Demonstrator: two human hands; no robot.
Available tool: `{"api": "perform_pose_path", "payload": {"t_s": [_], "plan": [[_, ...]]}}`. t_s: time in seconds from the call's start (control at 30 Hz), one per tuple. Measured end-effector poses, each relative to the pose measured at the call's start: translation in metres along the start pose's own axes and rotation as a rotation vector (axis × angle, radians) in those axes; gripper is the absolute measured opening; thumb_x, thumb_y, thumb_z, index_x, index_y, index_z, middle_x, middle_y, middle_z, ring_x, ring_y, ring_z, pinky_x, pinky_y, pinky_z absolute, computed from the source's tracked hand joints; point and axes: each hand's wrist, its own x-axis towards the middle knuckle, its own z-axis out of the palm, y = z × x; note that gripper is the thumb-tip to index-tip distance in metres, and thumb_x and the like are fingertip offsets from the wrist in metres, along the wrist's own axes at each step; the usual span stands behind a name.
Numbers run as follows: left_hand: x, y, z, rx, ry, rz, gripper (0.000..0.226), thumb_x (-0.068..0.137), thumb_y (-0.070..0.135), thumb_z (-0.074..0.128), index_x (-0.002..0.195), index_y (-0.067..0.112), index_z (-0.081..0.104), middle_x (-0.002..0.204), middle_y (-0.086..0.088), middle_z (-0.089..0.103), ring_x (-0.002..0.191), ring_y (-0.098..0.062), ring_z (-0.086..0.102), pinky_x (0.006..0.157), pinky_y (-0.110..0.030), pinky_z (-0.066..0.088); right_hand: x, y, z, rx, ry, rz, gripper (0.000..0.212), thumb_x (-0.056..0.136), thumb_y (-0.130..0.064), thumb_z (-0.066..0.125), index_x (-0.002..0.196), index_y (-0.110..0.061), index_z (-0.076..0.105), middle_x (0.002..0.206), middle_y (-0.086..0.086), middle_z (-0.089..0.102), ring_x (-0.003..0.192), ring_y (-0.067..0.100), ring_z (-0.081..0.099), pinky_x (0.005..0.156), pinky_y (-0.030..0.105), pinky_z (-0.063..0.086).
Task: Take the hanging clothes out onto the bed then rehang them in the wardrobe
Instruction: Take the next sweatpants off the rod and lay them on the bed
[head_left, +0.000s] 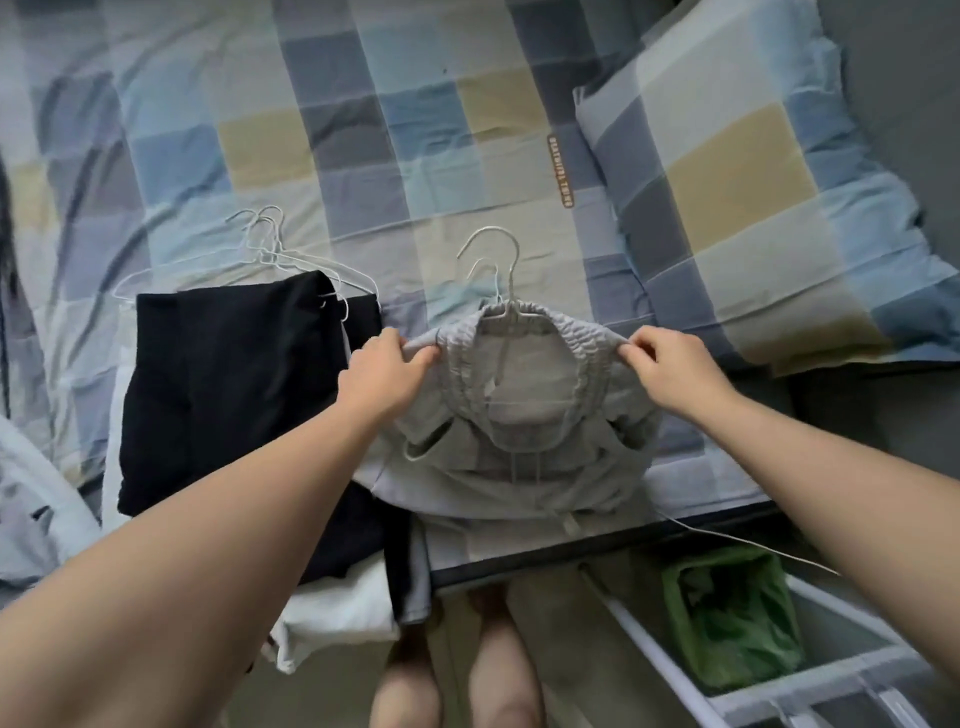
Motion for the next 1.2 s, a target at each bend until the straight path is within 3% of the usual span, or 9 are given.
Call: {"api": "perform_pose_path", "payload": {"t_s": [0.07,0.17,0.27,0.37,0.47,0.6,0.8,0.9,1.2], "plan": [[0.030,0.003,0.013,-0.022,0.025,-0.031,0.048,0.092,0.063,0.049,0.110,0.019,0.050,0.125,-0.009,0.058,0.120,-0.035,0.051,0.092,-0.046,0.041,0.034,-0.003,0.011,0.001,0.065,0.005,0.023,0.098,-0.035,0.052,0.090,-0.017,0.065,0.093,0.009,0.066,0.092,0.032,0.059,0.078,0.043,0.049],[0.064,0.006,0.032,-0.069,0.052,-0.045,0.063,0.093,0.062,0.047,0.140,0.020,0.042,0.149,-0.007,0.042,0.141,-0.032,0.033,0.109,-0.048,0.031,0.068,-0.008,0.034,-0.002,0.162,0.105,0.031,0.098,-0.034,0.050,0.122,-0.017,0.059,0.124,0.015,0.057,0.115,0.038,0.051,0.095,0.048,0.043],[0.066,0.002,0.046,-0.064,-0.033,-0.031,0.075,0.094,0.064,0.043,0.155,0.025,0.023,0.164,-0.005,0.019,0.151,-0.029,0.015,0.120,-0.047,0.018,0.069,-0.012,0.061,0.003,0.068,0.214,0.050,0.098,-0.039,0.047,0.144,-0.020,0.040,0.148,0.011,0.041,0.134,0.037,0.037,0.106,0.050,0.032],[0.036,-0.005,0.052,-0.071,-0.102,0.016,0.077,0.095,0.064,0.039,0.158,0.026,0.016,0.166,-0.002,0.013,0.153,-0.023,0.007,0.123,-0.045,0.012,0.043,-0.012,0.078,0.096,-0.043,0.261,0.058,0.100,-0.045,0.041,0.152,-0.023,0.028,0.158,0.003,0.029,0.143,0.031,0.026,0.115,0.050,0.025],[-0.015,-0.007,0.047,-0.112,-0.139,0.034,0.076,0.095,0.064,0.041,0.158,0.033,0.013,0.167,0.001,0.007,0.153,-0.020,0.003,0.124,-0.042,0.008,0.005,-0.012,0.079,0.174,-0.134,0.285,0.061,0.100,-0.048,0.038,0.155,-0.028,0.019,0.162,-0.001,0.018,0.148,0.027,0.014,0.118,0.050,0.016],[-0.076,-0.003,0.030,-0.066,-0.192,0.115,0.076,0.092,0.069,0.038,0.156,0.041,0.009,0.167,0.007,0.001,0.153,-0.017,-0.003,0.122,-0.039,0.006,-0.047,-0.019,0.055,0.243,-0.122,0.257,0.061,0.099,-0.053,0.036,0.154,-0.041,0.013,0.163,-0.009,0.011,0.150,0.021,0.005,0.120,0.049,0.012],[-0.129,0.019,-0.020,0.086,-0.152,0.270,0.076,0.095,0.066,0.037,0.157,0.041,0.001,0.167,0.000,0.000,0.153,-0.022,-0.005,0.124,-0.041,0.004,-0.117,-0.049,0.011,0.078,-0.154,0.118,0.062,0.098,-0.058,0.031,0.153,-0.043,0.007,0.163,-0.014,0.001,0.149,0.013,-0.007,0.118,0.045,0.005],[-0.150,0.030,-0.042,0.198,-0.105,0.401,0.076,0.095,0.067,0.033,0.155,0.043,-0.006,0.167,-0.001,-0.001,0.153,-0.023,-0.006,0.123,-0.043,0.005,-0.149,-0.063,0.002,0.028,-0.093,0.059,0.062,0.098,-0.059,0.029,0.152,-0.045,0.003,0.163,-0.014,-0.001,0.149,0.014,-0.009,0.118,0.044,0.003],[-0.197,0.027,-0.102,0.256,-0.085,0.644,0.074,0.089,0.077,0.020,0.152,0.049,-0.008,0.167,0.004,-0.008,0.152,-0.021,-0.013,0.122,-0.046,0.000,-0.254,-0.121,-0.004,0.023,0.112,0.213,0.065,0.096,-0.065,0.023,0.152,-0.045,-0.003,0.163,-0.013,-0.005,0.149,0.017,-0.012,0.118,0.051,-0.001]]}}
